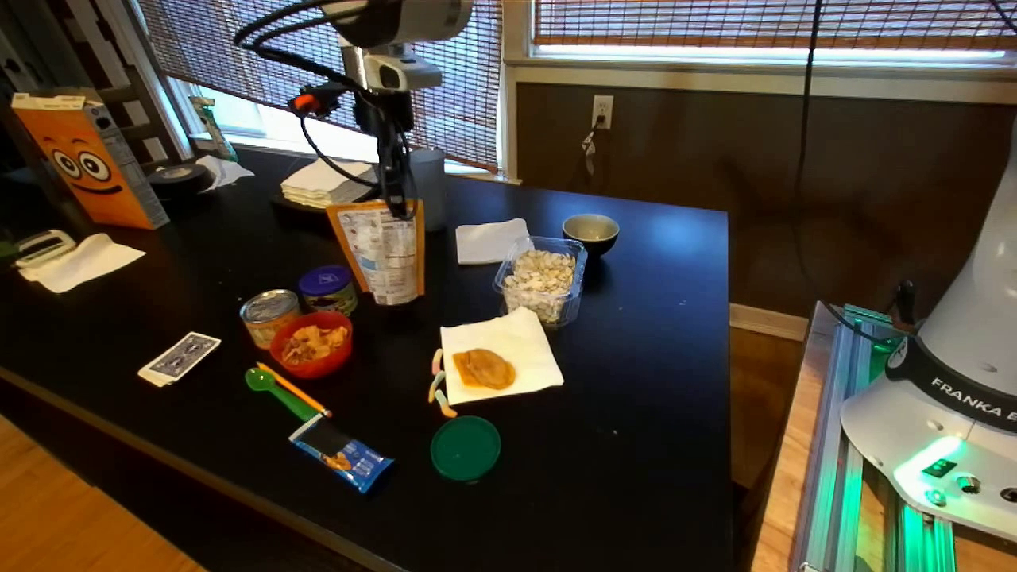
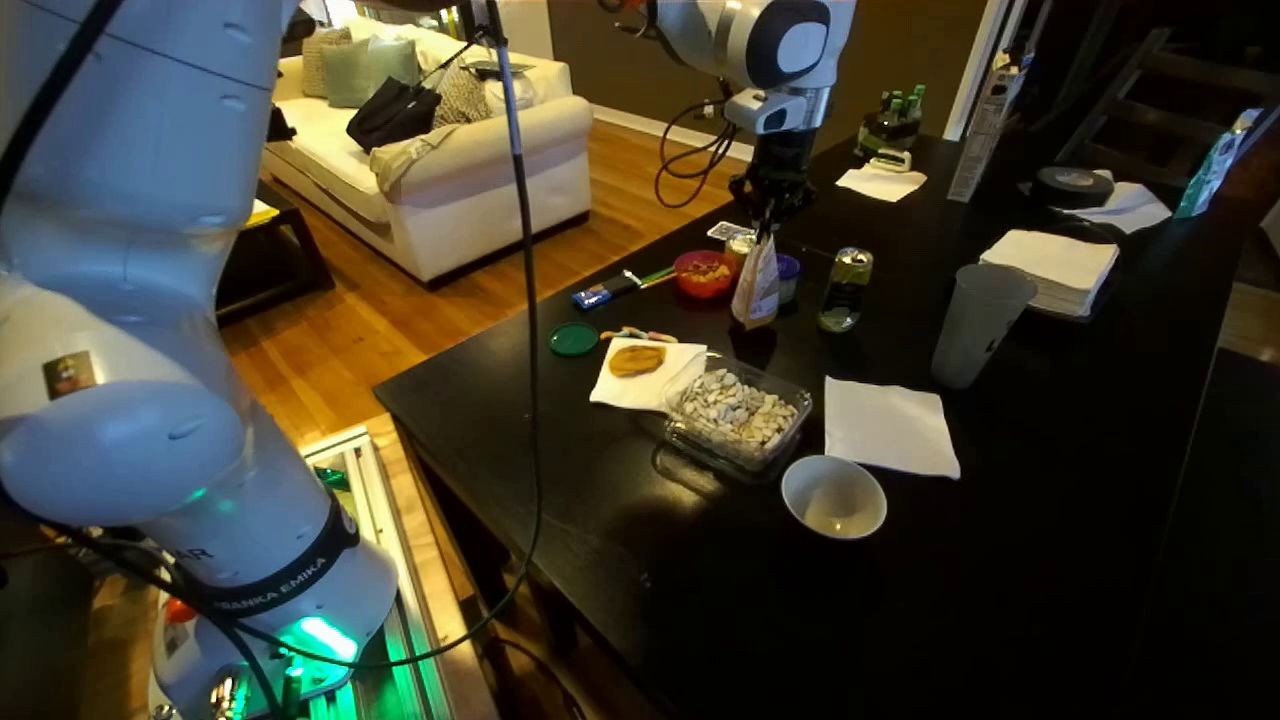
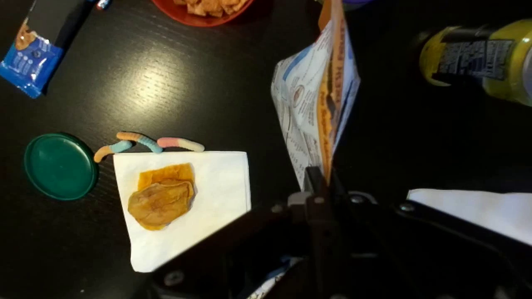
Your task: Shift the orange packet to the right
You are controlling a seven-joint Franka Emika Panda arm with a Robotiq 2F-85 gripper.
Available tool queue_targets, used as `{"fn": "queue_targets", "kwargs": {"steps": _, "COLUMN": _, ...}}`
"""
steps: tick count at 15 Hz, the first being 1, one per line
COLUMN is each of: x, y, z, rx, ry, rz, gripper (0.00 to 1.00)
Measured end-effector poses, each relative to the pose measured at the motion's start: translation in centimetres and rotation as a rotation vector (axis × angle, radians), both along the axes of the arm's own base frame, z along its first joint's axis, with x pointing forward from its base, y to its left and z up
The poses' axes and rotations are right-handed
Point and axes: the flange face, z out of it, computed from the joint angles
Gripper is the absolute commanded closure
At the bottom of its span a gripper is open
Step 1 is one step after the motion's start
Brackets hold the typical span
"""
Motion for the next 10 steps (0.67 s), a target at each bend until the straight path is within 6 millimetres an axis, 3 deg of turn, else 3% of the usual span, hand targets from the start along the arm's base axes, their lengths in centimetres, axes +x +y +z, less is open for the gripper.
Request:
{"fn": "queue_targets", "kwargs": {"steps": 3, "x": 0.5, "y": -0.5, "z": -1.2, "rx": 0.021, "ry": -0.004, "rz": -0.038, "gripper": 0.97}}
{"fn": "queue_targets", "kwargs": {"steps": 10, "x": 0.7, "y": -0.3, "z": -1.6, "rx": 0.018, "ry": 0.0, "rz": -0.065, "gripper": 0.99}}
